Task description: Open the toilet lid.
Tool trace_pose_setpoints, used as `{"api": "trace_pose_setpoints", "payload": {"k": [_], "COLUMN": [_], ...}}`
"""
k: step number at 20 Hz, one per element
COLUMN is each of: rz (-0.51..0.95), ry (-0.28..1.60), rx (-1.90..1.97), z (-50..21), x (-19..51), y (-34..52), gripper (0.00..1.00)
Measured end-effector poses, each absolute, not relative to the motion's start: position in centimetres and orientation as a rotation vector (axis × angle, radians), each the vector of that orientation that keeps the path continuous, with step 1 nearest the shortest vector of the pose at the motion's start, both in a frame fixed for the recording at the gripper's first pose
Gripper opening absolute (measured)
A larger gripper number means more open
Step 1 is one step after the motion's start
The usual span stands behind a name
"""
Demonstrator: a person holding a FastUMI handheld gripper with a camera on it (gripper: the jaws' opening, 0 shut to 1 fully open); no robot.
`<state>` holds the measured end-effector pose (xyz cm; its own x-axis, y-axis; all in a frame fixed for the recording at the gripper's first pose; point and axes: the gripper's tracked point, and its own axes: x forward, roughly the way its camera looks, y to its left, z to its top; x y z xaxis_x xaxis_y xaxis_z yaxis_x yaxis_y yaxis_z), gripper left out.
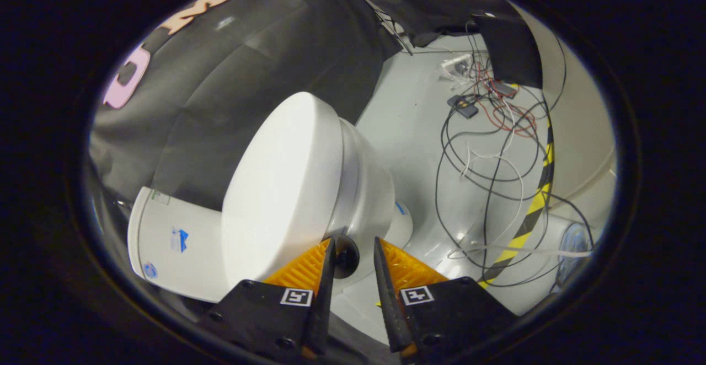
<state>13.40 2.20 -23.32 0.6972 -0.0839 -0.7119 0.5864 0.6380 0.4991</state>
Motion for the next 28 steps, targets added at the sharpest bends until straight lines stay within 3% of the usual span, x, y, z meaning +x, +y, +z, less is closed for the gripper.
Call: {"api": "trace_pose_setpoints", "payload": {"k": [2, 4, 6, 15, 28], "rz": [-0.418, -0.415, -0.398, -0.45, -0.337], "ry": [0.712, 0.675, 0.635, 0.554, 0.388], "rx": [0.767, 0.773, 0.78, 0.668, 0.449], "z": [-22.7, -21.9, -21.0, -14.6, -3.2], "x": [12.4, 12.5, 13.0, 13.3, 14.1], "y": [2.4, 2.2, 1.9, 3.2, 8.9], "gripper": [0.12, 0.12, 0.01, 0.0, 0.0]}}
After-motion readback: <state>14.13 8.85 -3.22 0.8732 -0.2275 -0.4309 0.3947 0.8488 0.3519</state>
